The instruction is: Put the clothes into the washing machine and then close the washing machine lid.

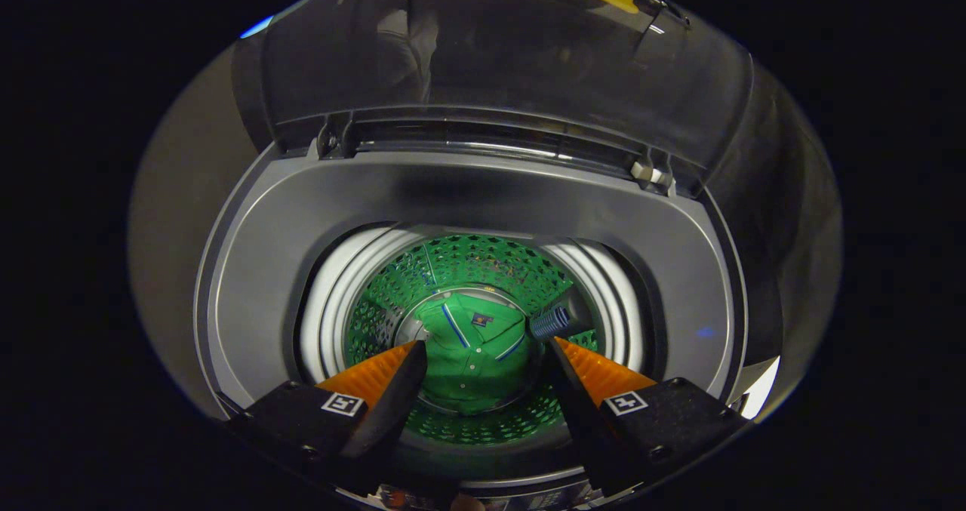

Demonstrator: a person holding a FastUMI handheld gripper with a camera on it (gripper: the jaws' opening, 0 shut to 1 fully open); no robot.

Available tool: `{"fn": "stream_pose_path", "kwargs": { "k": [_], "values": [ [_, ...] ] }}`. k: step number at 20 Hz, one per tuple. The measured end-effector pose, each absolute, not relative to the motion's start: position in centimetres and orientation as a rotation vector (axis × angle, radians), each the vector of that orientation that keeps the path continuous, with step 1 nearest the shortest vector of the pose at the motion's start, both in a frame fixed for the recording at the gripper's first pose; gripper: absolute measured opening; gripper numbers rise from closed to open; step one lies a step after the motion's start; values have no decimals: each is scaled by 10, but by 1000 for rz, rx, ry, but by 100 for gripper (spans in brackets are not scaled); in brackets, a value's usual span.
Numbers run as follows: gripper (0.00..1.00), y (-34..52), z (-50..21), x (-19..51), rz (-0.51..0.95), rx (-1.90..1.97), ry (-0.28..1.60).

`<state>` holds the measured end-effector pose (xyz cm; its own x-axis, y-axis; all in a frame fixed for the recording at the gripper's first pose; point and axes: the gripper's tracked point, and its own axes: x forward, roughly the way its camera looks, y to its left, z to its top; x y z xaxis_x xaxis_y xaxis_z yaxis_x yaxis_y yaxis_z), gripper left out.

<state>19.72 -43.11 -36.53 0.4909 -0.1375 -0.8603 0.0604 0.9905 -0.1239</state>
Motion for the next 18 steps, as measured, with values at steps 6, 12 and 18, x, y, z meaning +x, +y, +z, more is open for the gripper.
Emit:
{"fn": "stream_pose_path", "kwargs": {
  "k": [6, 12, 18],
  "values": [
    [99, -423, -300, 220, -102, -33, 905],
    [99, -416, -169, 263, -110, -16, 662],
    [99, -421, -53, 310, -120, -46, 467]
  ]
}}
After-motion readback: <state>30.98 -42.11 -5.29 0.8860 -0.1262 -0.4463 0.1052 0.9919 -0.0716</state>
